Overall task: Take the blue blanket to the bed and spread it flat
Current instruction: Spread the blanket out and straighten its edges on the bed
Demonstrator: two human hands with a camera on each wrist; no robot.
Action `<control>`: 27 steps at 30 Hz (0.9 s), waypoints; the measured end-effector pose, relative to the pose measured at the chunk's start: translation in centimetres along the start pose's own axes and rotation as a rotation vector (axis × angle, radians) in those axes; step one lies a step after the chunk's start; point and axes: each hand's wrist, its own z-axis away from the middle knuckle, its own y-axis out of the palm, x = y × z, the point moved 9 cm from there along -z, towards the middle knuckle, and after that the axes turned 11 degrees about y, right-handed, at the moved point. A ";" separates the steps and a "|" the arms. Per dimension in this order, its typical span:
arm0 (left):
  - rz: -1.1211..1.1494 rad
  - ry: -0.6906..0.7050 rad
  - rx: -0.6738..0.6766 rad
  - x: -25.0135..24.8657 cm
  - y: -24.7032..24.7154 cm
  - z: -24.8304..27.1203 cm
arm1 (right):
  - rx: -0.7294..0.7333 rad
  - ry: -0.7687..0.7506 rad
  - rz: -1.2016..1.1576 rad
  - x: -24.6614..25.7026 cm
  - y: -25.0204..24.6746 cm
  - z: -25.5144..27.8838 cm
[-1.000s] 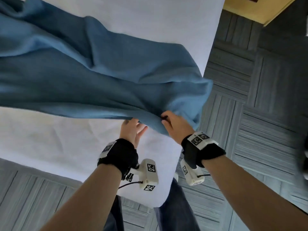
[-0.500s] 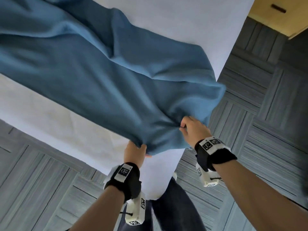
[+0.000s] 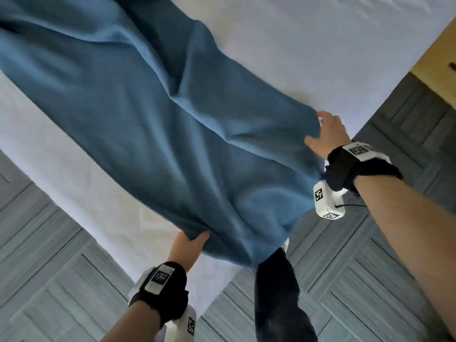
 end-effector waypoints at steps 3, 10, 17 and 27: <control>0.114 -0.051 -0.167 1.4 0.2 0.3 | 0.184 -0.047 0.068 -0.3 1.5 -2.9; 0.353 -0.044 -0.179 0.8 3.9 2.2 | 0.503 -0.169 -0.037 -1.7 4.4 -2.4; -0.021 0.091 -0.013 0.7 8.7 6.9 | 0.349 -0.214 -0.273 -4.3 4.3 2.3; -0.015 0.044 -0.317 6.9 9.6 12.5 | 0.234 -0.214 -0.559 -3.8 -1.2 3.8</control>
